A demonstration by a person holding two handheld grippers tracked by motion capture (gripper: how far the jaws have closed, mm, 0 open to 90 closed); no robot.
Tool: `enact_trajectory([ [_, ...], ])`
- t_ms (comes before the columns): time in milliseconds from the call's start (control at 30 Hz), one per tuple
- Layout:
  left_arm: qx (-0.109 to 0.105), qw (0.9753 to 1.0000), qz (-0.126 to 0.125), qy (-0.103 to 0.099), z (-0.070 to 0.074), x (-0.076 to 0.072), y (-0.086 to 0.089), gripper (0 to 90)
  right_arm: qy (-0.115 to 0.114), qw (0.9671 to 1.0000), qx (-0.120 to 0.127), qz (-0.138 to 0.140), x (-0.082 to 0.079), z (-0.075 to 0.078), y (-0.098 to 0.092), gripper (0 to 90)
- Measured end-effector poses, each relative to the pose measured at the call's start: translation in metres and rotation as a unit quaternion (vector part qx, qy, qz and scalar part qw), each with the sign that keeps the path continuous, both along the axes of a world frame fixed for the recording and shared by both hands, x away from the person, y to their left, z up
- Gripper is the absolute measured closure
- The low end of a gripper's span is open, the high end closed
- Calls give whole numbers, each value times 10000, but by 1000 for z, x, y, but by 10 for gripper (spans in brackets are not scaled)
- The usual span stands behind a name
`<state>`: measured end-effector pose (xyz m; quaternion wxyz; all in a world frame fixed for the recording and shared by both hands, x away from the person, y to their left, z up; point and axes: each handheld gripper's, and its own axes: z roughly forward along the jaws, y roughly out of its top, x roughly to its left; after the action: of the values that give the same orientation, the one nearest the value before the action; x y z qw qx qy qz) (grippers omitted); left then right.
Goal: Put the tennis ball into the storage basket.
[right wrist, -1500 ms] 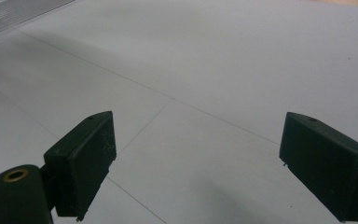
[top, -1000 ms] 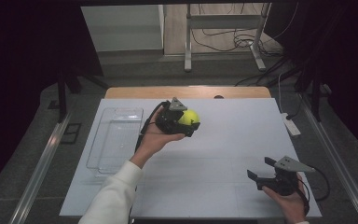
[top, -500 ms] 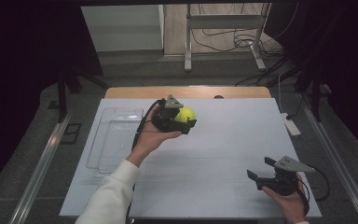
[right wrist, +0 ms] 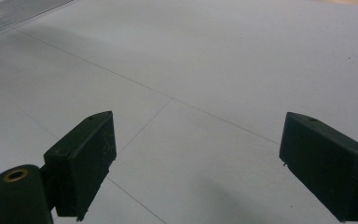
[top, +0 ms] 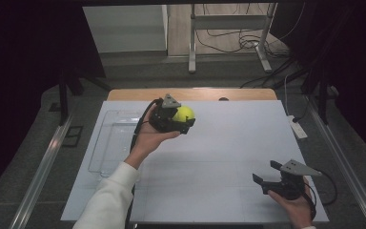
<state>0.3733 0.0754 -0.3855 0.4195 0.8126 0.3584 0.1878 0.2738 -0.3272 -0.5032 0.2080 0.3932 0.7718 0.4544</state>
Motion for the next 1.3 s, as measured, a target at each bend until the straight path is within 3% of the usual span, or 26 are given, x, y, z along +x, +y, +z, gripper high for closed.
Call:
enact_trajectory([
  [1300,-239,9989,372,-143,12,4,31,271,13,10000,-2,-7,0,0,0,112],
])
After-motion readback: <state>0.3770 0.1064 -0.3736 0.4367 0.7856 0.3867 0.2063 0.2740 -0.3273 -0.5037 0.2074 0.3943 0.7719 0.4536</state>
